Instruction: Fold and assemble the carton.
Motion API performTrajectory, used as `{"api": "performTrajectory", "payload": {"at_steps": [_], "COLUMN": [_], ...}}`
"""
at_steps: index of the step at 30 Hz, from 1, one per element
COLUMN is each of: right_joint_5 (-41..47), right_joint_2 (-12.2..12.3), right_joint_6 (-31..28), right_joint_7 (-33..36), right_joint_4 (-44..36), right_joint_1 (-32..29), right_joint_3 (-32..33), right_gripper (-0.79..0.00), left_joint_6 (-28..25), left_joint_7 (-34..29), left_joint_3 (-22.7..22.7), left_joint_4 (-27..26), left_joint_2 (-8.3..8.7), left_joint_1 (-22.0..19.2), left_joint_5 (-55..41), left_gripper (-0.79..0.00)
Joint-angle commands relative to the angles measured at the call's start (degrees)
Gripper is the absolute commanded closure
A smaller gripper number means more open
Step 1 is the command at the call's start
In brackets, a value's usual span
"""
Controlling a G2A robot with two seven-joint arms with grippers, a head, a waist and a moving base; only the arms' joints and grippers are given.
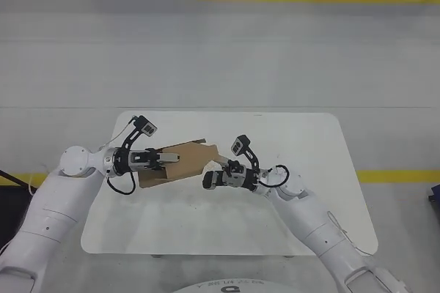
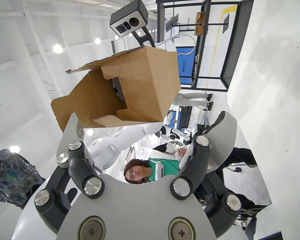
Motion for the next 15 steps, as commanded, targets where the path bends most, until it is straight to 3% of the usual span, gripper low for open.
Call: {"api": "performTrajectory", "payload": {"at_steps": [1, 15], "right_joint_5": [-1.1, -5.0], "right_joint_2": [0.0, -0.7], "right_joint_6": [0.5, 3.1], "right_joint_7": [-0.4, -1.7], "right_joint_4": [-0.6, -0.6], "right_joint_1": [-0.1, 1.8], "right_joint_3": [-0.5, -4.7], "right_gripper": [-0.785, -0.785], "left_joint_6": [0.0, 0.1], "left_joint_7": [0.1, -0.5], "left_joint_3": [0.0, -0.6], "left_joint_4": [-0.1, -0.5], "left_joint_2": [-0.15, -0.88], "left_joint_1": [-0.1, 0.4], "left_joint_5": [0.0, 0.4], "left_gripper": [0.000, 0.000]}}
